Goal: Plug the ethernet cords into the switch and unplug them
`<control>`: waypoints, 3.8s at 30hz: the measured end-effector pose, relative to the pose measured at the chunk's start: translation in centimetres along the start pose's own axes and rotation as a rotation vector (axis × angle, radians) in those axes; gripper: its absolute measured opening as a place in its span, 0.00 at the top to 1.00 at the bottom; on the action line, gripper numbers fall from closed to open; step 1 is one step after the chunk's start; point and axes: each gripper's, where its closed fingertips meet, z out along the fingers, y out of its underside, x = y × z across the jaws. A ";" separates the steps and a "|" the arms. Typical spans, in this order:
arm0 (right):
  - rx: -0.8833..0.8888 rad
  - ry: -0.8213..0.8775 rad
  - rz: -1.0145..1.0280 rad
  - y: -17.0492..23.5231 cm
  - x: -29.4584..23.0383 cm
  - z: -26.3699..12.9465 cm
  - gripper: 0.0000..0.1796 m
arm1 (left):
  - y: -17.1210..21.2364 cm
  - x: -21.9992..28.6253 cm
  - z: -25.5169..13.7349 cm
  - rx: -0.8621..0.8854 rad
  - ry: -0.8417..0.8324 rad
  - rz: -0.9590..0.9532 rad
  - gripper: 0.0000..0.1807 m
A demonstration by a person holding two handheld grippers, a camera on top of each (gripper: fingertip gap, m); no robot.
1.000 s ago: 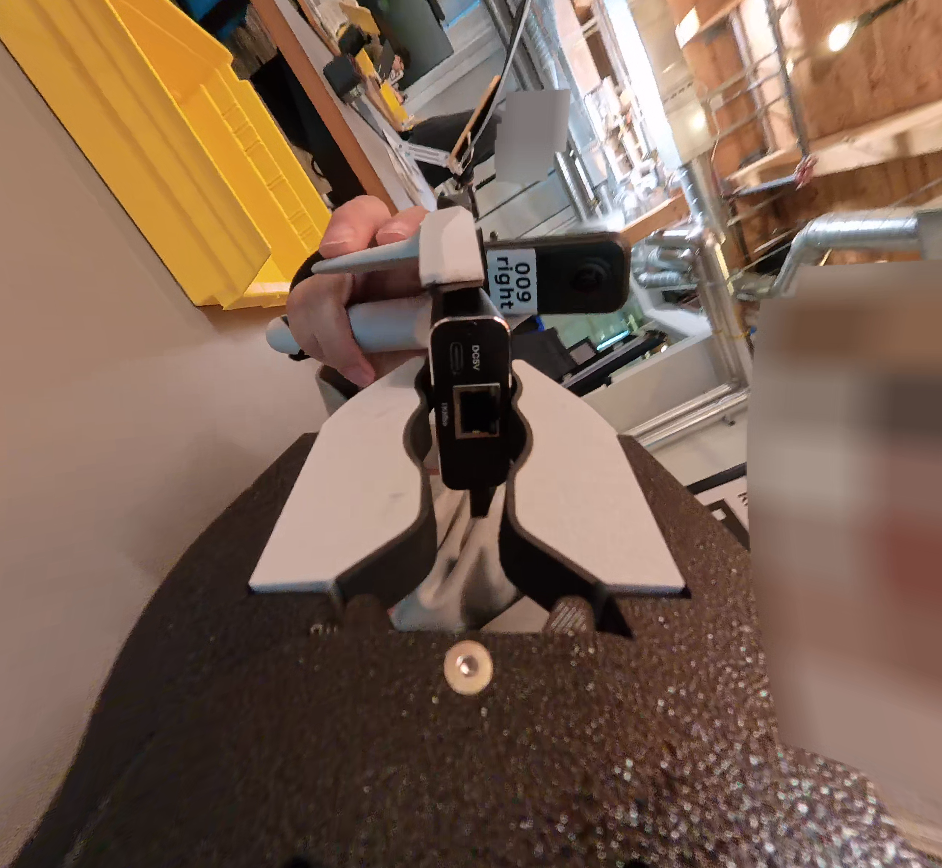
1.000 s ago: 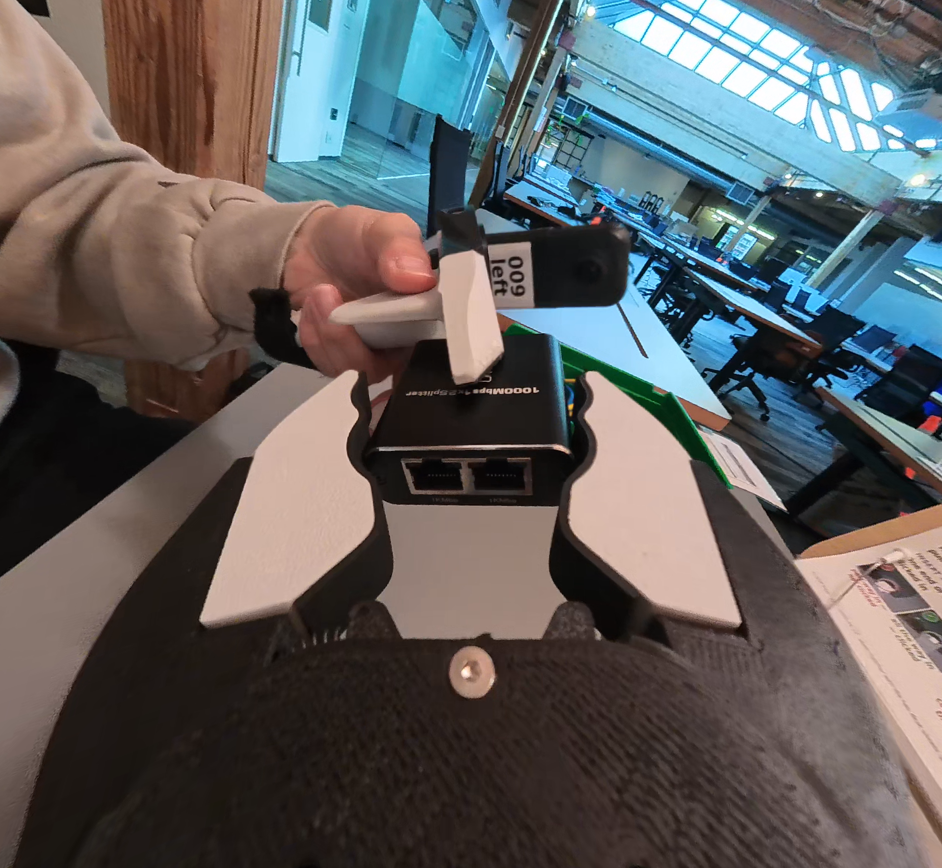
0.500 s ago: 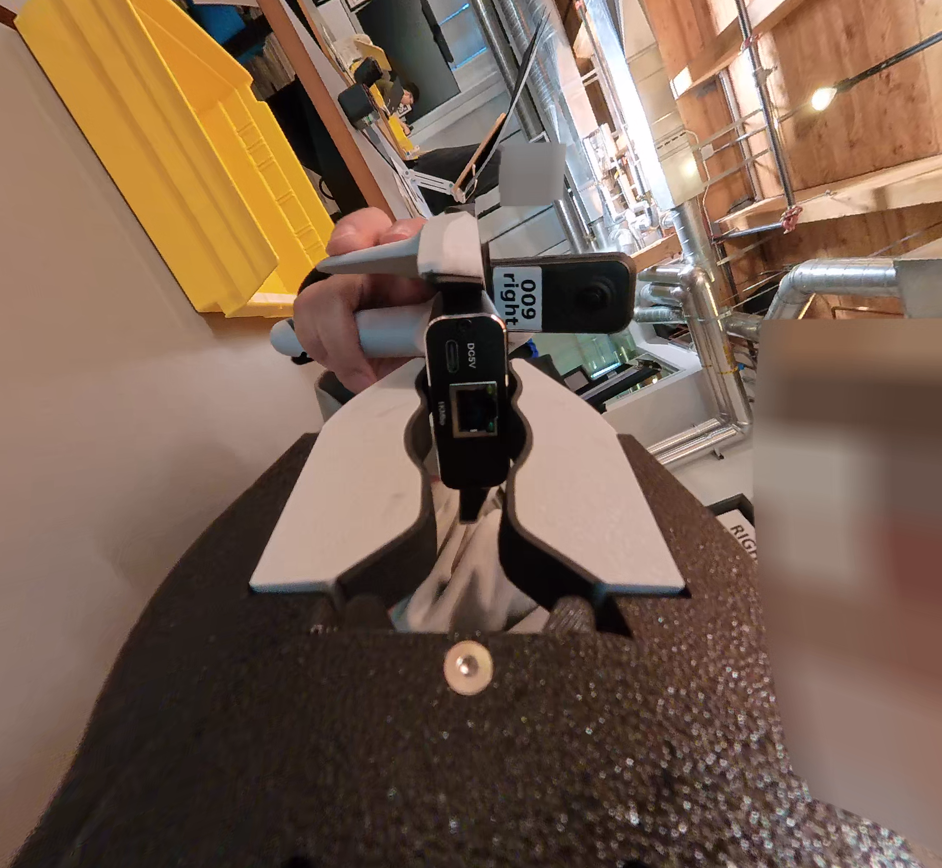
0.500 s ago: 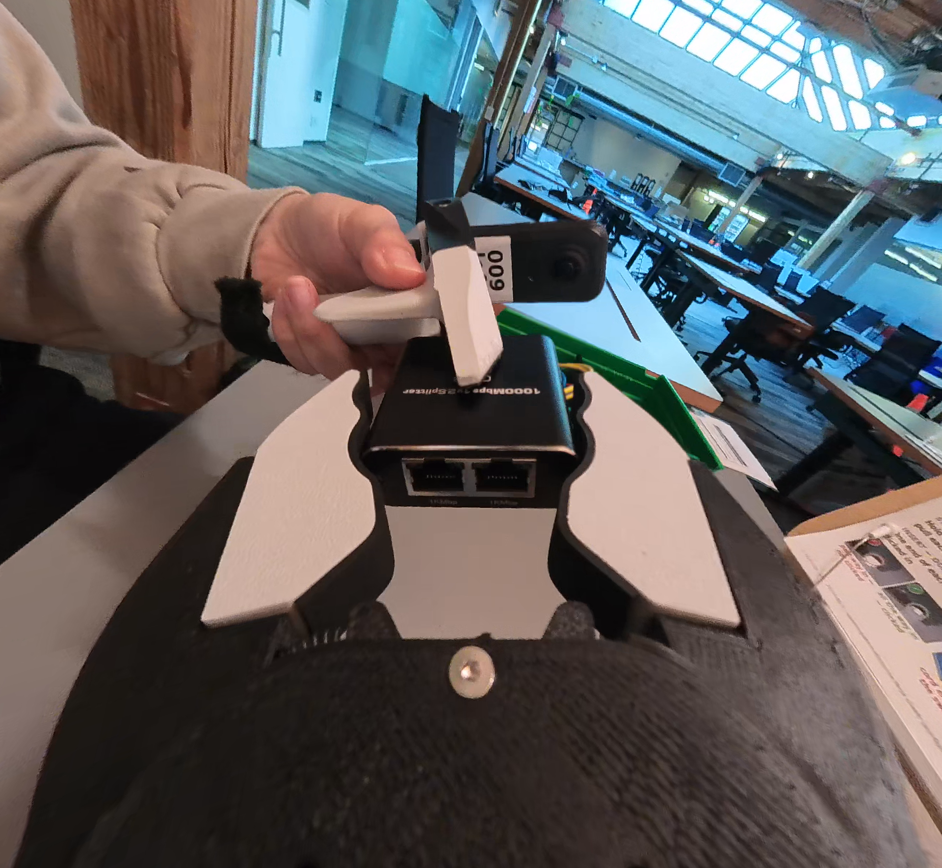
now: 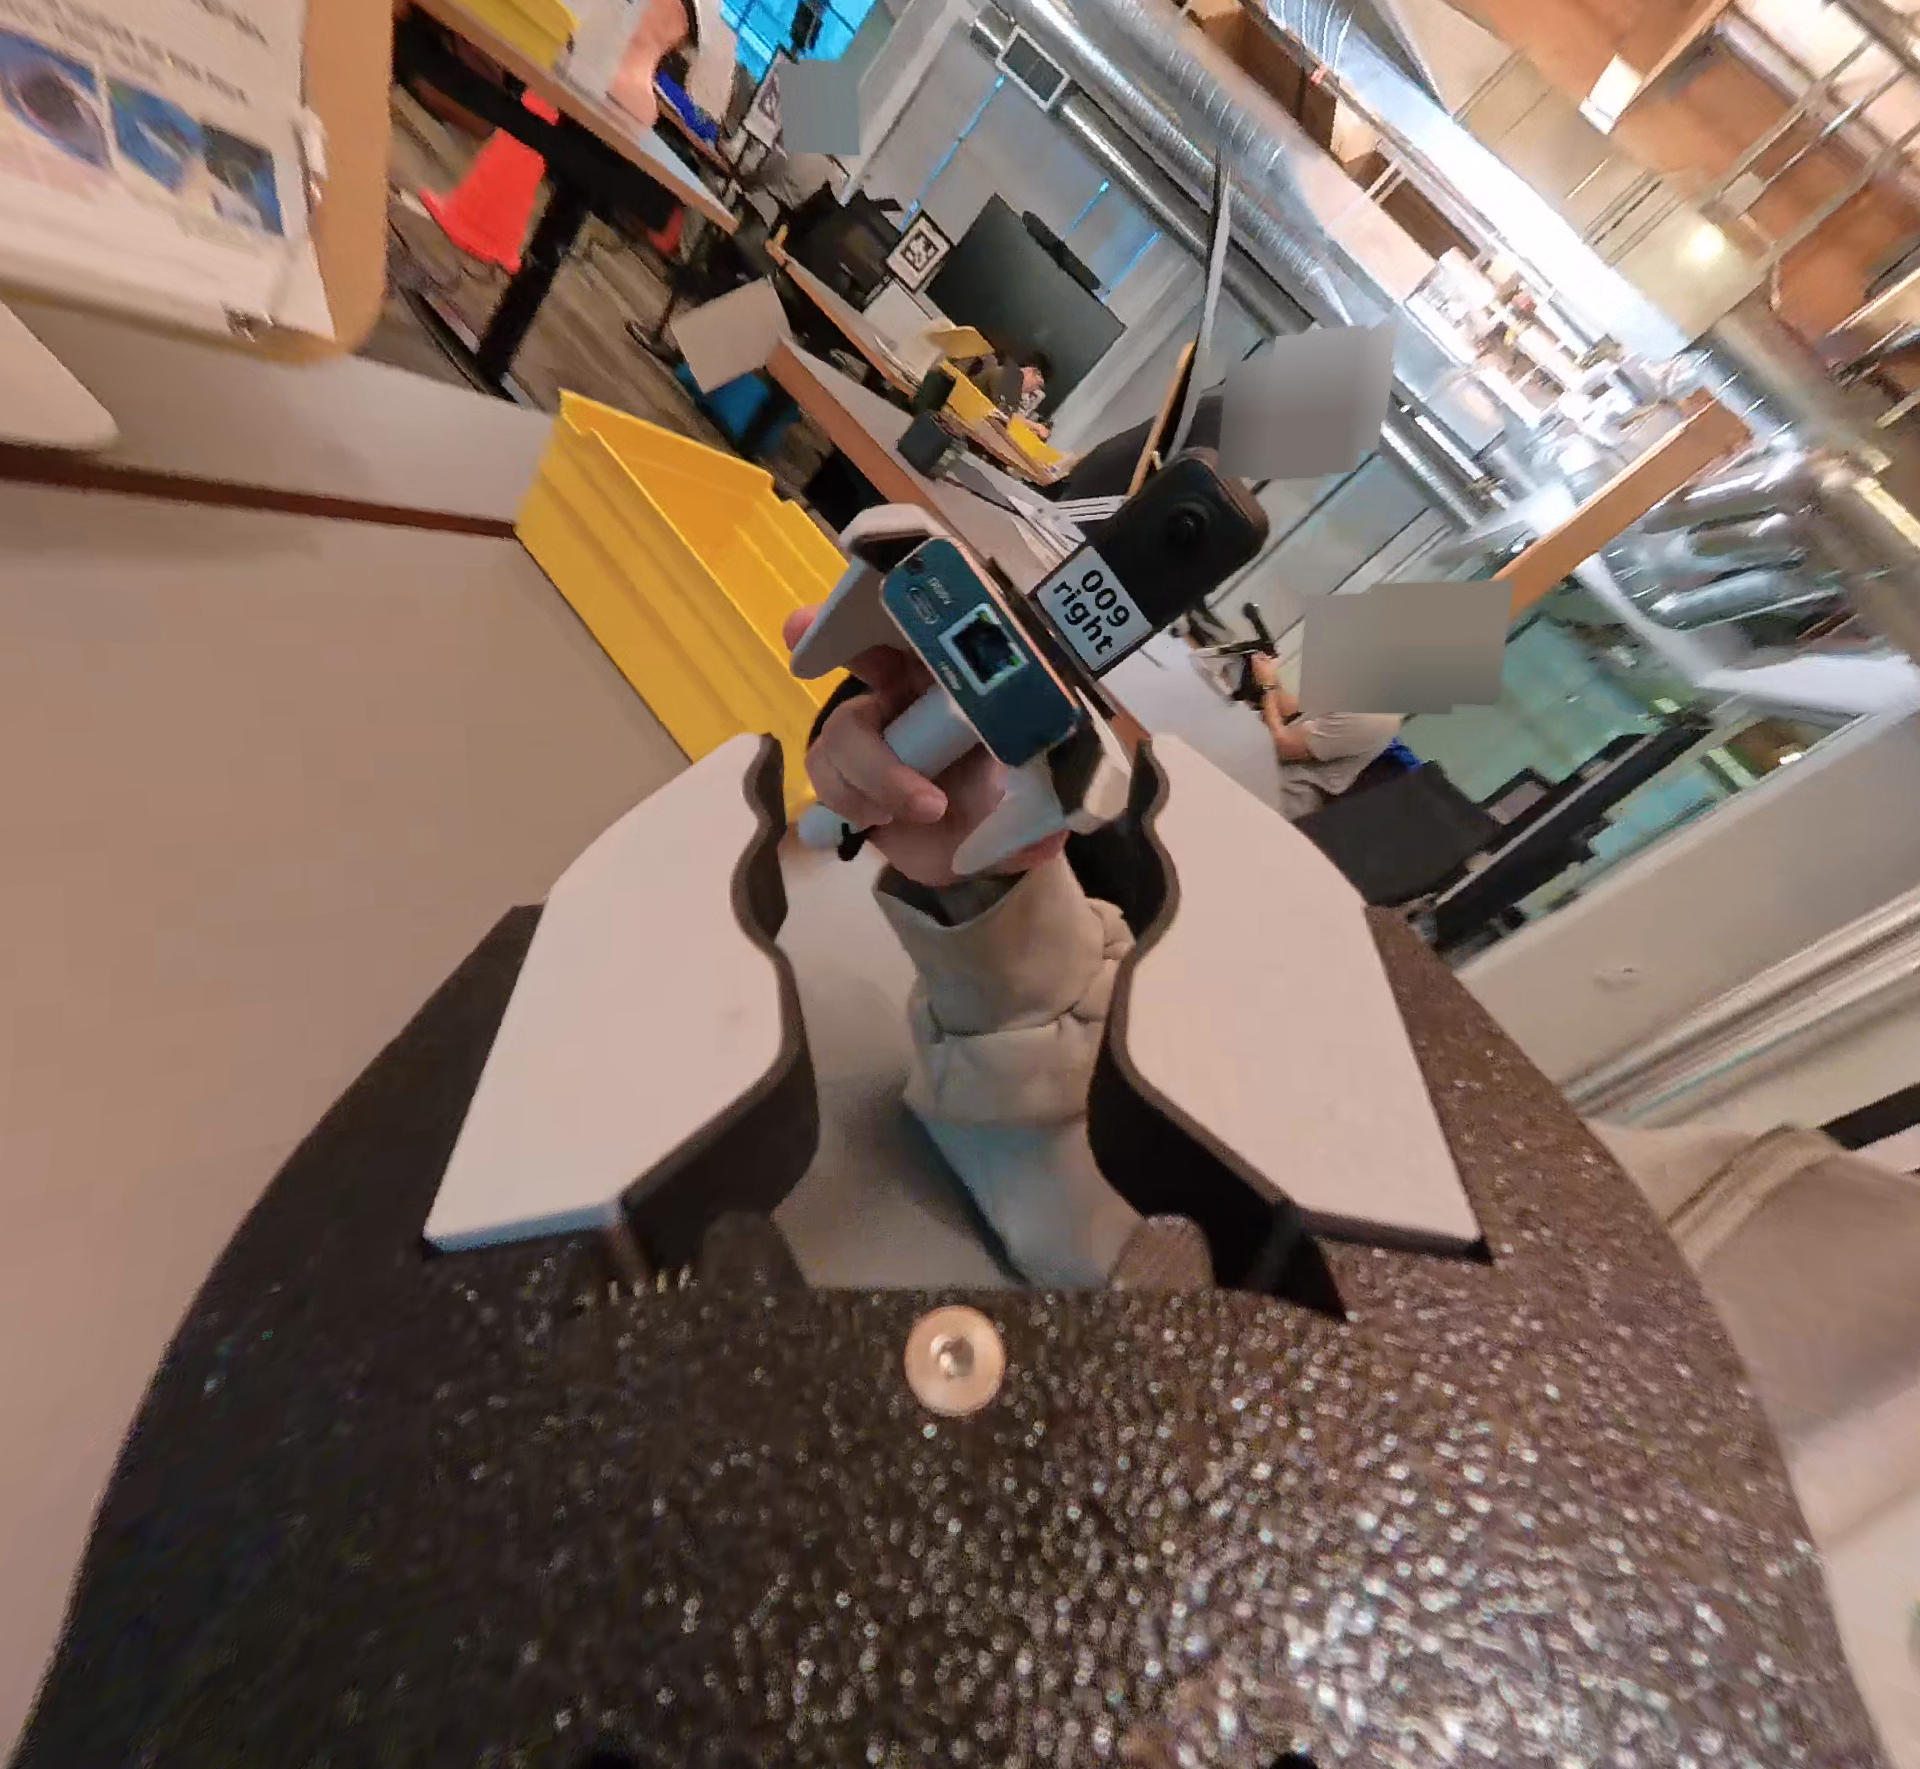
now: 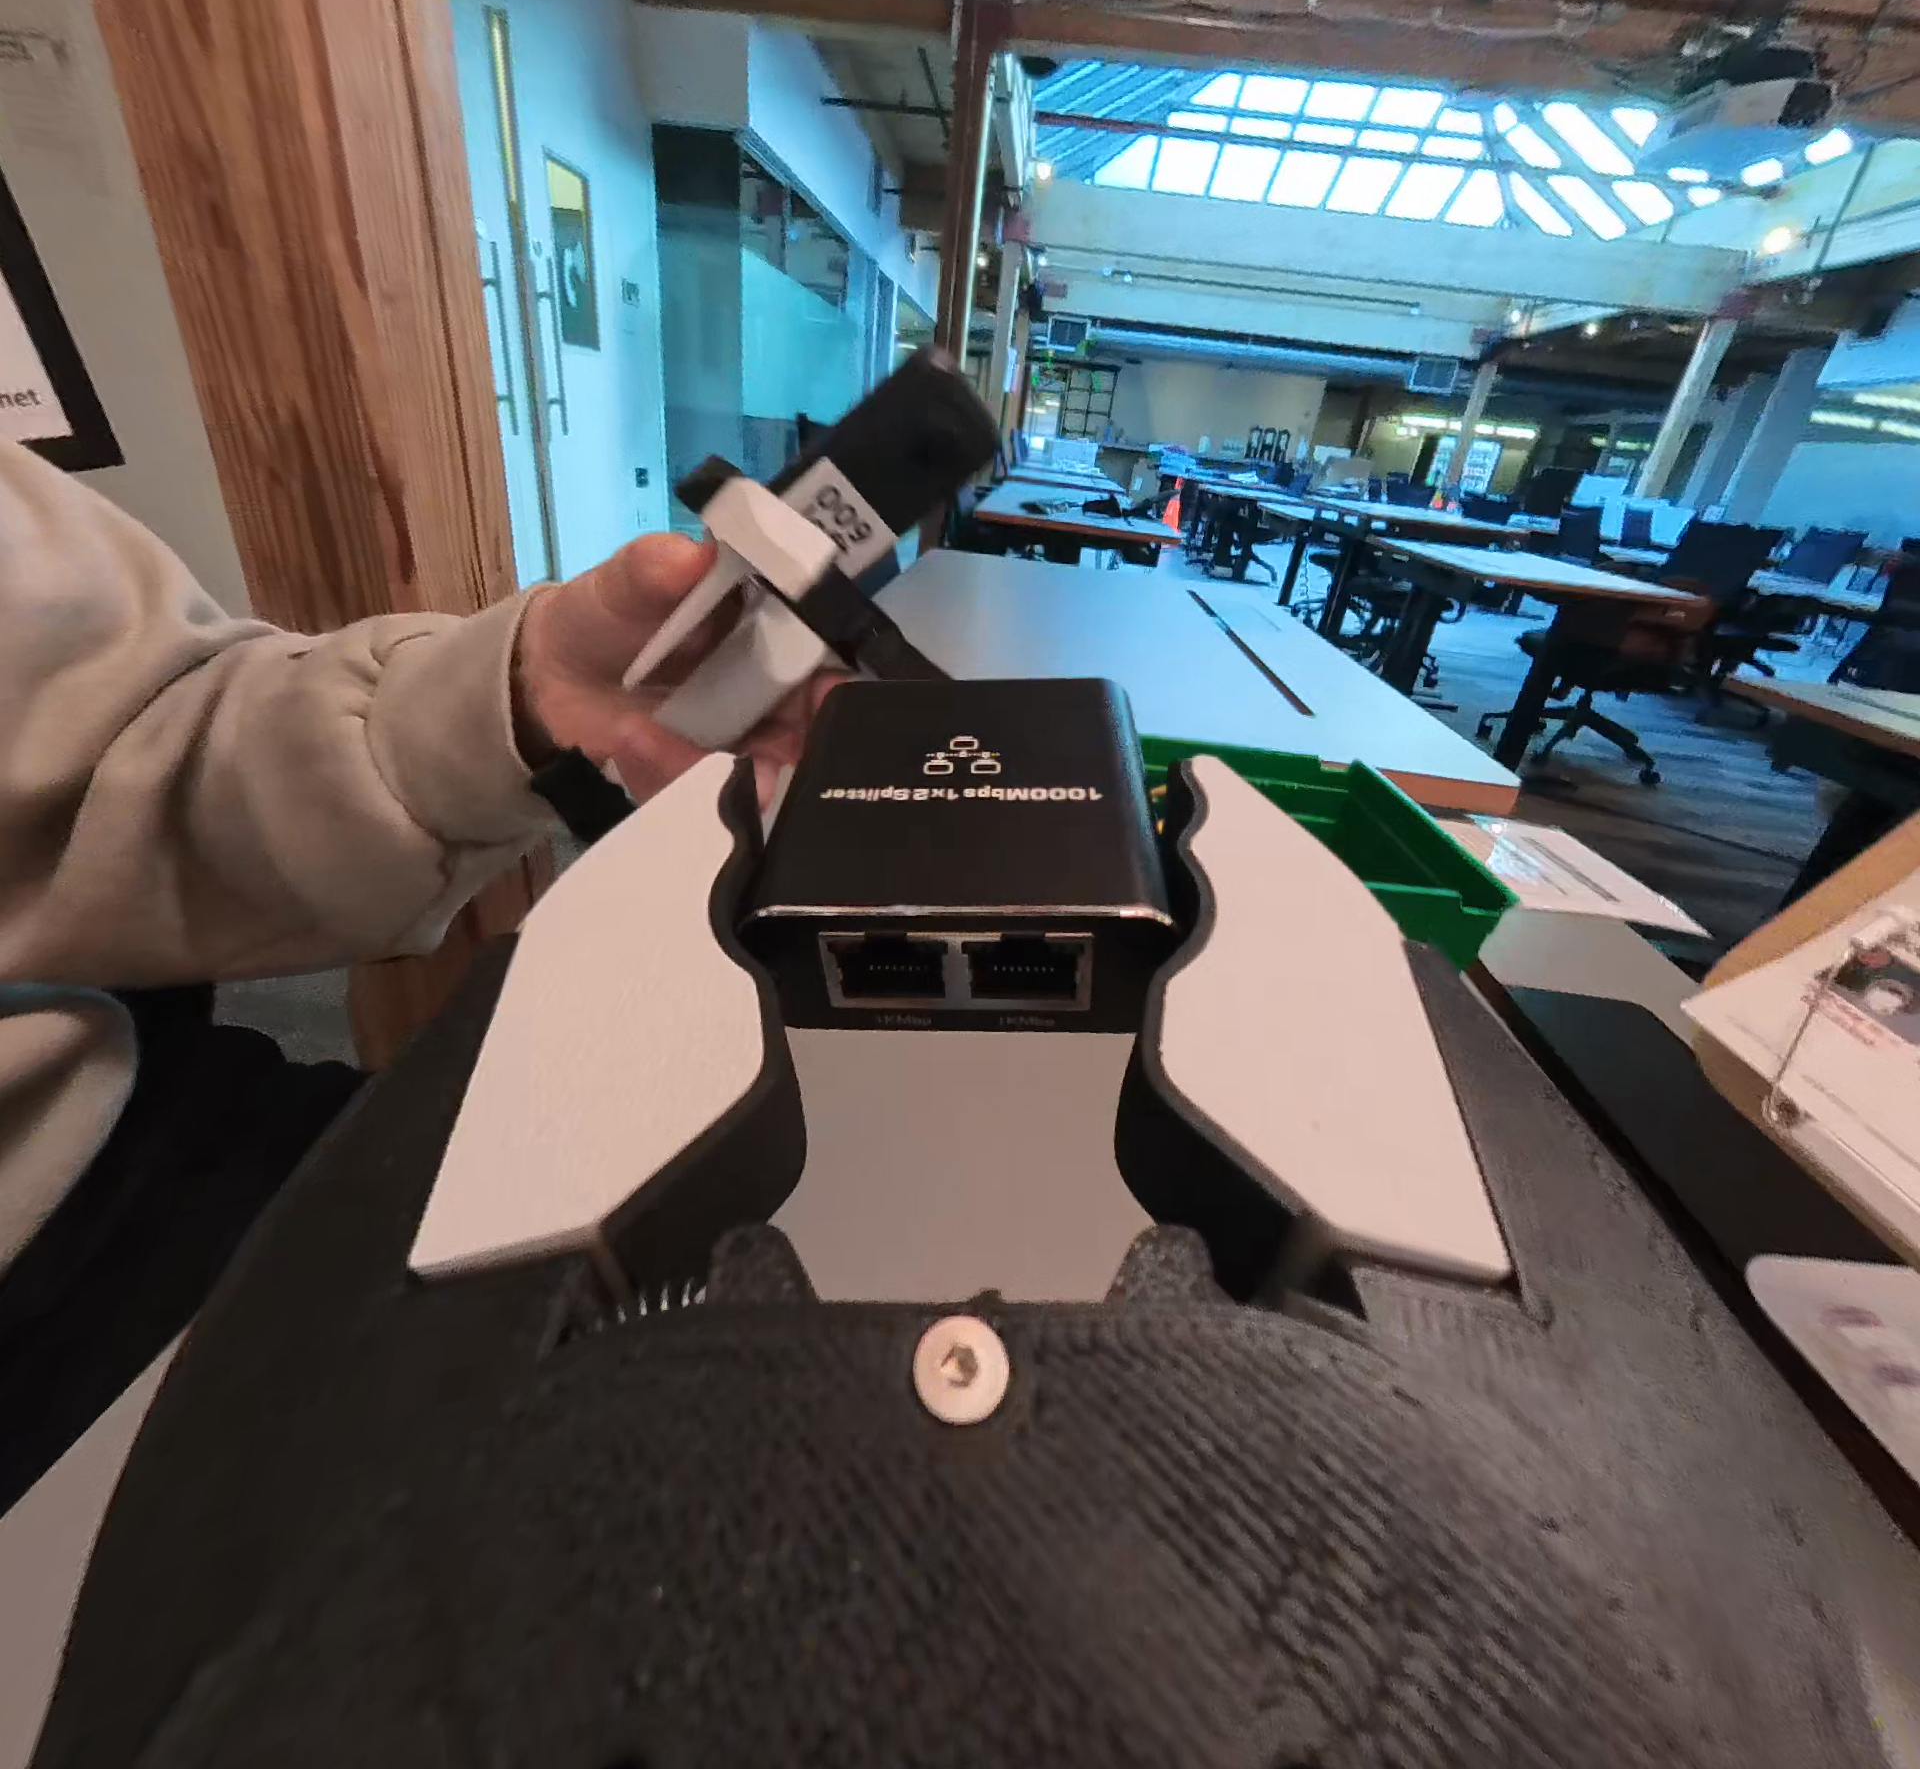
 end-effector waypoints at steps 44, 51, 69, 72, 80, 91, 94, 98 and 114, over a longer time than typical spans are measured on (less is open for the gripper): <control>-0.089 0.055 0.126 3.8 3.2 -2.6 0.58 | -2.8 -27.3 -20.6 -0.357 -0.963 0.170 0.96; -0.070 0.042 0.106 3.0 2.8 -2.6 0.58 | -8.7 -20.9 -21.7 -0.107 -0.997 0.328 0.96; 0.012 -0.004 0.011 -1.3 0.5 -3.4 0.58 | -3.2 2.2 -11.2 -0.074 -0.598 0.544 0.97; 0.036 -0.015 0.004 -2.0 0.1 -3.7 0.58 | 2.6 2.7 -8.3 -0.222 -0.413 0.352 0.97; 0.073 -0.059 -0.008 -3.0 -0.8 -3.7 0.58 | 11.5 -4.9 -2.8 -0.357 -0.411 0.084 0.95; 0.077 -0.049 -0.025 -3.4 -0.8 -4.5 0.58 | 11.7 -8.7 1.1 -0.433 -0.404 0.307 0.74; 0.073 -0.037 -0.031 -3.4 -0.6 -5.0 0.58 | 11.5 -8.2 1.0 -0.518 -0.348 0.493 0.76; 0.079 -0.025 -0.033 -3.5 -0.4 -5.7 0.58 | 12.5 -8.3 1.4 -0.780 -0.297 0.894 0.72; 0.095 0.134 -0.100 -5.1 1.0 -12.3 0.58 | 18.6 -12.1 9.7 -1.364 0.325 1.299 0.78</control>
